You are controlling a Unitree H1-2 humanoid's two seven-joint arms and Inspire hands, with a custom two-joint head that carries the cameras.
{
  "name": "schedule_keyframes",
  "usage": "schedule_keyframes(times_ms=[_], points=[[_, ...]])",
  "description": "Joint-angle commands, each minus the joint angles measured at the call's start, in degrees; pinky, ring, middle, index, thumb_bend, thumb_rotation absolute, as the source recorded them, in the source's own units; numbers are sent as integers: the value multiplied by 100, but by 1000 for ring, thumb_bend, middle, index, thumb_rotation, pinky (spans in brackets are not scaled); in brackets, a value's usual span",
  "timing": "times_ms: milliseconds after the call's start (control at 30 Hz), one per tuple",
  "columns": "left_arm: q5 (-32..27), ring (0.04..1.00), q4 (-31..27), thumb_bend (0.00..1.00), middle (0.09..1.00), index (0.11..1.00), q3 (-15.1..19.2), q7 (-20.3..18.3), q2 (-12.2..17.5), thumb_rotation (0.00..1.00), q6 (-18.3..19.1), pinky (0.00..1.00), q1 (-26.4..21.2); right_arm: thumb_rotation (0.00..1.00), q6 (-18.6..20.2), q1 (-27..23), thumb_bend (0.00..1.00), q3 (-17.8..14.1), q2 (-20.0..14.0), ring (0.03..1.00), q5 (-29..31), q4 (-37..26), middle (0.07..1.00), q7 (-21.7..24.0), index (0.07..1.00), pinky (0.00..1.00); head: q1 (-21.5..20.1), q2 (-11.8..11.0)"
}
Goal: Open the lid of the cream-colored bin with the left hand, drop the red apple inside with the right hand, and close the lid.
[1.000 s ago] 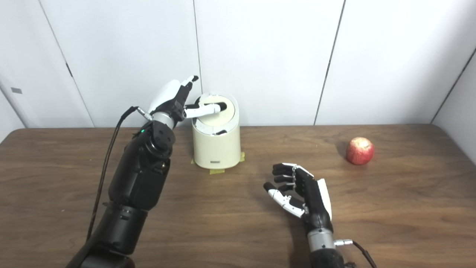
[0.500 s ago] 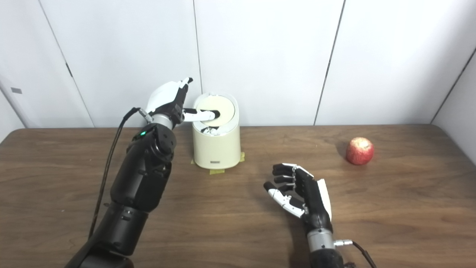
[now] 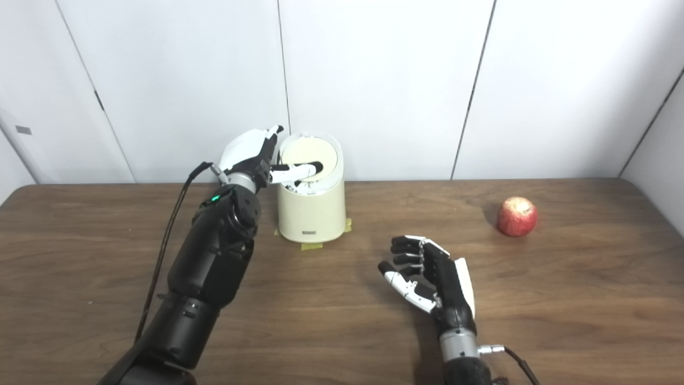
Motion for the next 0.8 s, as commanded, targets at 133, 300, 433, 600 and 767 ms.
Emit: schedule_keyframes(times_ms=[133, 300, 433, 600, 767], points=[[478, 1000, 103, 897, 1000, 1000, -475, 377, 259, 305, -31, 1000, -326, 236, -92, -164, 343, 7, 26, 619, -9, -178, 641, -58, 621, 521, -12, 9], [632, 1000, 272, 932, 1000, 1000, -830, 626, 480, 83, -32, 1000, -334, 226, -72, -154, 346, 4, 29, 617, 10, -195, 643, -52, 621, 521, -2, 9], [588, 1000, 323, 669, 1000, 1000, -927, 758, 566, 4, -31, 1000, -324, 224, -72, -148, 341, 35, -2, 616, -39, -213, 641, -38, 622, 517, 4, 13], [556, 1000, 343, 603, 1000, 1000, -1055, 796, 669, 0, -31, 1000, -313, 219, 0, -144, 345, 27, 12, 614, -8, -253, 639, -24, 620, 518, 5, 26], [504, 1000, 356, 598, 1000, 1000, -1169, 850, 742, 0, -36, 1000, -305, 221, -48, -146, 344, 46, -4, 616, -36, -226, 640, -29, 621, 516, -9, 22]])
